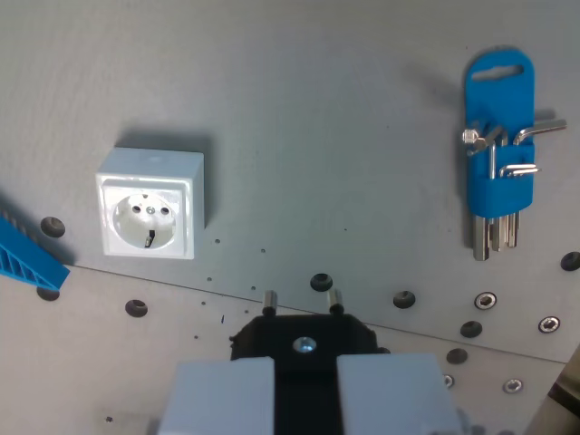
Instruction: Move above the white socket
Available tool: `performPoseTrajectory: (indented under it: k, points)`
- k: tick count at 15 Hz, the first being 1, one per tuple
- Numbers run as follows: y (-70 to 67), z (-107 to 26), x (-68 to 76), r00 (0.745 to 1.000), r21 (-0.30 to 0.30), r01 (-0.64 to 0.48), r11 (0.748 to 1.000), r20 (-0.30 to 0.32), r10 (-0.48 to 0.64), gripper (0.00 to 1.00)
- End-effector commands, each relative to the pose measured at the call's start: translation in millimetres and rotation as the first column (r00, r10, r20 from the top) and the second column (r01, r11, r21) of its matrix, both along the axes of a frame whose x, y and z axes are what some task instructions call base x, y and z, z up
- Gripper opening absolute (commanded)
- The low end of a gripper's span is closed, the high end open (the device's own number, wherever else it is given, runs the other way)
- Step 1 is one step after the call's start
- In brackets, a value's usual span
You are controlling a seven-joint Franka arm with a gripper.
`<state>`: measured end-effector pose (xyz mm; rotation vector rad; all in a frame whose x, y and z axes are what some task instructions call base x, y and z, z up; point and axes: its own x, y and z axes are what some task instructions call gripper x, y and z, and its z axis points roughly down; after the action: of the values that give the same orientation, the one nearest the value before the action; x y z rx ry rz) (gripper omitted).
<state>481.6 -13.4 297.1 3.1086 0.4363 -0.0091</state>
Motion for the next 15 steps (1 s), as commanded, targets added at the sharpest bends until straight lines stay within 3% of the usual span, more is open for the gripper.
performPoseTrajectory:
  k: [1,15]
  points:
    - [-0.1,0.0,0.1,1.000,0.000,0.000,1.000,0.001,0.000,0.00]
    - [3.9,-9.5,-4.7,1.000,0.001,0.010,1.000,0.021,-0.010,0.00]
